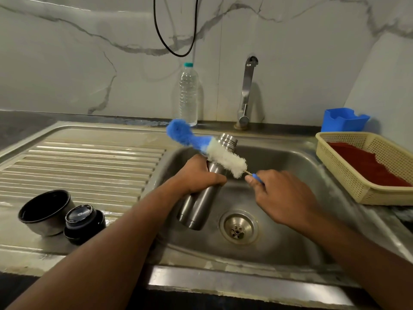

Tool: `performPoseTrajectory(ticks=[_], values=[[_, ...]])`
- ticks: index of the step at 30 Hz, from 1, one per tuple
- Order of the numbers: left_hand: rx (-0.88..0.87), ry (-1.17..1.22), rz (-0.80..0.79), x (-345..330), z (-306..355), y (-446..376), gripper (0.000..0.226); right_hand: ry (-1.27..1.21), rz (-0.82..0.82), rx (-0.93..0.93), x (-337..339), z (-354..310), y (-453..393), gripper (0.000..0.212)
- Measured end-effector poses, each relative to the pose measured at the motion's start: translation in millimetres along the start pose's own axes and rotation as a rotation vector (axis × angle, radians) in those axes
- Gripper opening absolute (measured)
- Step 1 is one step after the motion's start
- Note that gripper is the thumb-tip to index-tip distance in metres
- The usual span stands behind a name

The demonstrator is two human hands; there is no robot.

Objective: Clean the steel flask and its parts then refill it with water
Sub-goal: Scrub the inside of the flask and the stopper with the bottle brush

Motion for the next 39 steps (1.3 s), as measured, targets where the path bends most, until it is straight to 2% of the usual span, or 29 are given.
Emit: performPoseTrajectory(ticks=[3,7,10,12,15,18,21,25,28,32,36,39], values=[[-0.012,-0.048,0.034,2.2,-3.5,-2.1,0.066,-0.074,0.038,-0.075,6.0,5.8,-4.3,0.05],[-0.025,-0.072,0.075,2.2,-4.3,-1.1,0.062,-0.026,0.009,0.001,3.4,-1.5,1.2,0.048],[-0.038,-0.086,0.104,4.7,-2.3,1.6,0.064,-0.053,0.045,-0.076,5.5,3.9,-3.6,0.05],[-0.032,-0.096,0.098,4.8,-2.5,1.6,0.067,-0.09,0.053,-0.076,4.9,6.6,-4.1,0.051],[-0.008,-0.117,0.089,3.5,-4.0,0.8,0.067,-0.02,0.032,-0.012,6.6,4.7,-2.1,0.049],[0.002,-0.137,0.065,3.2,-5.5,-0.6,0.067,-0.075,0.05,-0.045,8.4,7.0,-4.0,0.05],[-0.01,-0.129,0.078,4.2,-4.4,0.9,0.066,-0.001,0.014,-0.016,4.6,-1.8,0.7,0.048],[-0.008,-0.128,0.073,4.7,-3.9,0.2,0.069,-0.06,0.062,-0.055,10.9,1.9,-0.6,0.05],[-0.007,-0.09,0.068,2.3,-5.9,0.6,0.068,0.027,-0.01,0.004,5.9,-5.5,3.8,0.048],[0.022,-0.055,0.005,1.5,-2.0,-0.3,0.078,-0.067,0.042,-0.086,9.6,4.3,-3.1,0.051],[0.042,0.003,-0.063,-1.5,-2.0,-1.4,0.056,0.007,0.002,-0.018,6.6,4.3,0.3,0.049],[0.014,-0.011,-0.021,0.2,-2.8,-3.4,0.064,-0.053,0.031,-0.063,11.3,15.2,-6.5,0.05]])
Point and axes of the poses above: each hand's wrist, its own y-axis away from the middle knuckle, its own x-axis out of the back of the hand, z = x × y, the point moved 2 cm from there along -y, towards the middle knuckle, and after that the axes turned 3 degrees about y, right-handed, at the moved point
